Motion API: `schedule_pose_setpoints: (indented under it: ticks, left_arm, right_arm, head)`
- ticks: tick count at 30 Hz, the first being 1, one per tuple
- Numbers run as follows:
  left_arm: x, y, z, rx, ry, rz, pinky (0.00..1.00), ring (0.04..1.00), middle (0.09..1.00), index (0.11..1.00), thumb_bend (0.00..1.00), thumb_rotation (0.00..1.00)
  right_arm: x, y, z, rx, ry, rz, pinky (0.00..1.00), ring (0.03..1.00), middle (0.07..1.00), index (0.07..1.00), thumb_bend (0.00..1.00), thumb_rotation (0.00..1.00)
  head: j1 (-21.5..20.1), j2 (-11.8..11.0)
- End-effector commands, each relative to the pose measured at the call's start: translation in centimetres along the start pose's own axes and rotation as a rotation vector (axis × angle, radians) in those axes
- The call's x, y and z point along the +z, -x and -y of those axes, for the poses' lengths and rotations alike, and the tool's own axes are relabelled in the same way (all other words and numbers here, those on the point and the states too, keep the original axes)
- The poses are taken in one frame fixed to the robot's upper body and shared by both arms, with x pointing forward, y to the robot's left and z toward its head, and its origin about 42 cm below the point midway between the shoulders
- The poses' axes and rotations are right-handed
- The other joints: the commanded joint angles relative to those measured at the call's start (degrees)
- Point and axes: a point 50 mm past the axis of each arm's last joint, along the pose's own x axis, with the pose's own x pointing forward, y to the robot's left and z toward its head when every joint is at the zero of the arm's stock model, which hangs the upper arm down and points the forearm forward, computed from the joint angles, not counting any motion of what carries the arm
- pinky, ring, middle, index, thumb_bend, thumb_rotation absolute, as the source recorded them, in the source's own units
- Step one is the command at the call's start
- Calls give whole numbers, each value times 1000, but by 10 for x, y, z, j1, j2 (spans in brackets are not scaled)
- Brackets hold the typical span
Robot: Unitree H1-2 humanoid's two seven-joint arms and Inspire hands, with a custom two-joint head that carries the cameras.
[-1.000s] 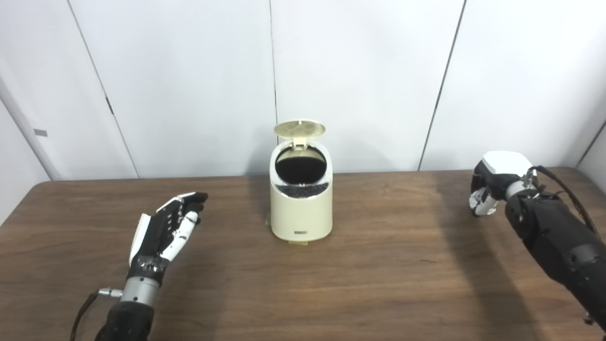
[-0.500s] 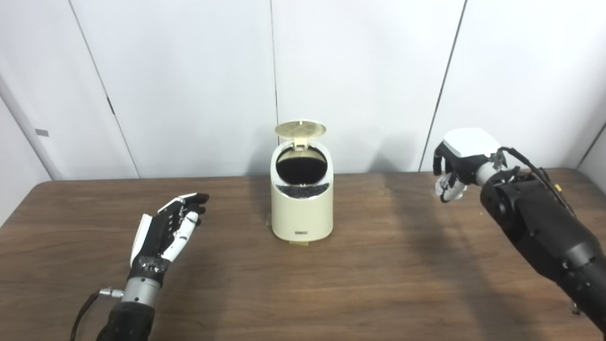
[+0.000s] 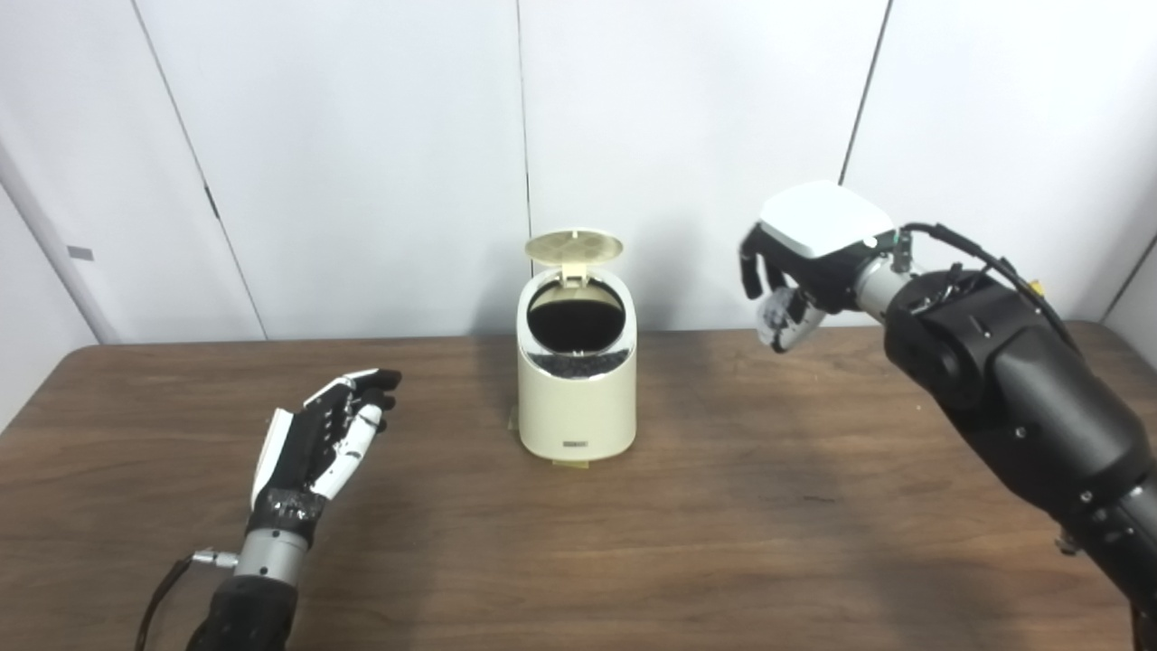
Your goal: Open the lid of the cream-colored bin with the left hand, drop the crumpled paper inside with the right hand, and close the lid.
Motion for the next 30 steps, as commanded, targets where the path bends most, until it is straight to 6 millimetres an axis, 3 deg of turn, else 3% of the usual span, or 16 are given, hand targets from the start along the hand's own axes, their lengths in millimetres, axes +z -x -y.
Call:
schedule_pose_setpoints:
  ticks: [1, 7, 9, 13, 14, 16, 17, 19, 22, 30]
  left_arm:
    - [19, -14, -4, 21, -3, 88, 671, 741, 773, 744, 297, 654]
    - [20, -14, -4, 19, -7, 84, 685, 752, 776, 750, 301, 656]
    - [21, -14, -3, 19, -5, 83, 688, 754, 776, 750, 305, 653]
    - [22, -13, -2, 19, -5, 86, 688, 752, 775, 748, 308, 652]
    - [22, -13, -2, 19, -5, 86, 687, 751, 775, 747, 309, 655]
    - [22, -14, -1, 20, -5, 85, 681, 748, 773, 745, 307, 655]
    - [22, -14, -1, 21, -2, 84, 684, 753, 774, 746, 313, 658]
    - [22, -13, 0, 23, 3, 85, 687, 756, 775, 746, 317, 651]
    - [23, -13, 0, 24, -8, 83, 684, 751, 772, 744, 319, 652]
    - [25, -12, 2, 23, -8, 86, 695, 759, 774, 752, 325, 673]
  right_arm:
    - [11, 2, 45, -146, 7, 23, 208, 293, 425, 476, 532, 0]
    - [46, 5, 66, -184, -52, 74, 174, 259, 407, 478, 529, 0]
    - [55, 5, 69, -201, -18, 125, 209, 292, 438, 477, 531, 0]
    - [67, 4, 74, -219, 7, 209, 602, 448, 504, 462, 523, 0]
    - [71, 4, 73, -236, -34, 229, 646, 465, 503, 460, 520, 0]
    - [77, 2, 70, -265, -79, 251, 530, 465, 517, 457, 518, 0]
    - [81, 0, 68, -273, -90, 255, 374, 438, 529, 464, 516, 0]
    - [88, -3, 65, -287, -113, 283, 279, 410, 540, 464, 515, 0]
    - [97, -9, 61, -300, -131, 329, 219, 399, 516, 485, 517, 0]
    - [113, -32, 44, -304, -182, 355, 227, 413, 512, 483, 518, 0]
  head:
    - [0, 0]
    - [0, 1]
    - [1, 1]
    - [4, 2]
    - [5, 2]
    - [7, 2]
    - [7, 2]
    - [8, 2]
    - [10, 3]
    - [12, 4]
